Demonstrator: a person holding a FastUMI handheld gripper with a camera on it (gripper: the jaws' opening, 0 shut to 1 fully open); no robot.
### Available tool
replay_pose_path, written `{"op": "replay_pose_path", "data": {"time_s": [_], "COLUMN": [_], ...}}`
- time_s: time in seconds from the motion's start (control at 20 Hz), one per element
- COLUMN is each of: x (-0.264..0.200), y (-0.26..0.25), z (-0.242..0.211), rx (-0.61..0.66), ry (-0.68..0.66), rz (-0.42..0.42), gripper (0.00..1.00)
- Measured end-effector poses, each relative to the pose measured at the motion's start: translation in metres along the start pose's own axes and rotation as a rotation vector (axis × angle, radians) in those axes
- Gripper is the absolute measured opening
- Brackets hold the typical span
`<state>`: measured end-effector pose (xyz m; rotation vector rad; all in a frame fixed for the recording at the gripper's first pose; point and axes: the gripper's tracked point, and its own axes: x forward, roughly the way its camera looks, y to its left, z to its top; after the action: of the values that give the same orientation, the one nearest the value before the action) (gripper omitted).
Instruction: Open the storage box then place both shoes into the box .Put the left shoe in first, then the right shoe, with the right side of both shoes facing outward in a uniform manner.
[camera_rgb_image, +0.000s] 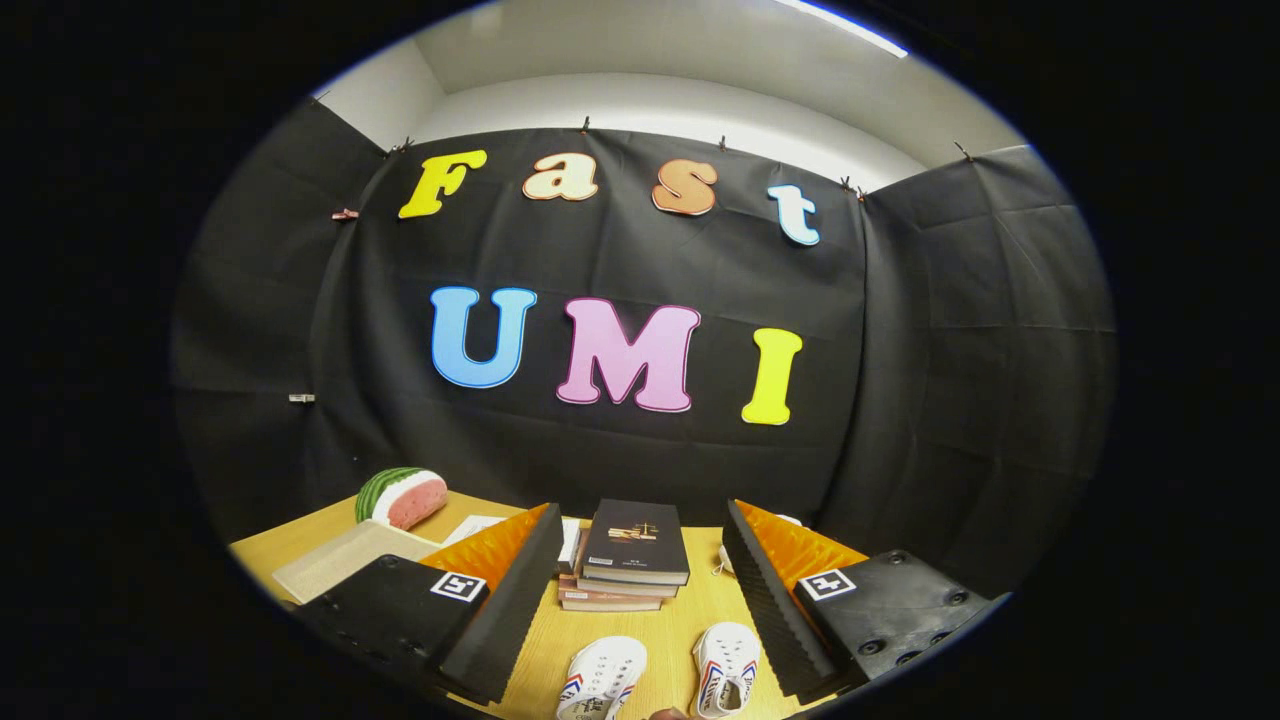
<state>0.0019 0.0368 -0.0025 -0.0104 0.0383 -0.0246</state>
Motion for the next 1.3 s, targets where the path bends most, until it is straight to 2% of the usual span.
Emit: {"op": "replay_pose_path", "data": {"time_s": [0.25,0.45,0.6,0.75,1.2,1.3], "x": [0.008,0.015,0.018,0.014,-0.015,-0.022], "y": [0.015,0.032,0.048,0.072,0.129,0.144], "z": [-0.009,-0.031,-0.055,-0.086,-0.157,-0.181], "rx": [0.013,0.082,0.139,0.25,0.48,0.519], "ry": [0.028,0.119,0.225,0.374,0.739,0.855], "rz": [0.044,0.096,0.153,0.234,0.455,0.51], "gripper": [0.97,0.97,0.97,0.98,0.99,0.99]}}
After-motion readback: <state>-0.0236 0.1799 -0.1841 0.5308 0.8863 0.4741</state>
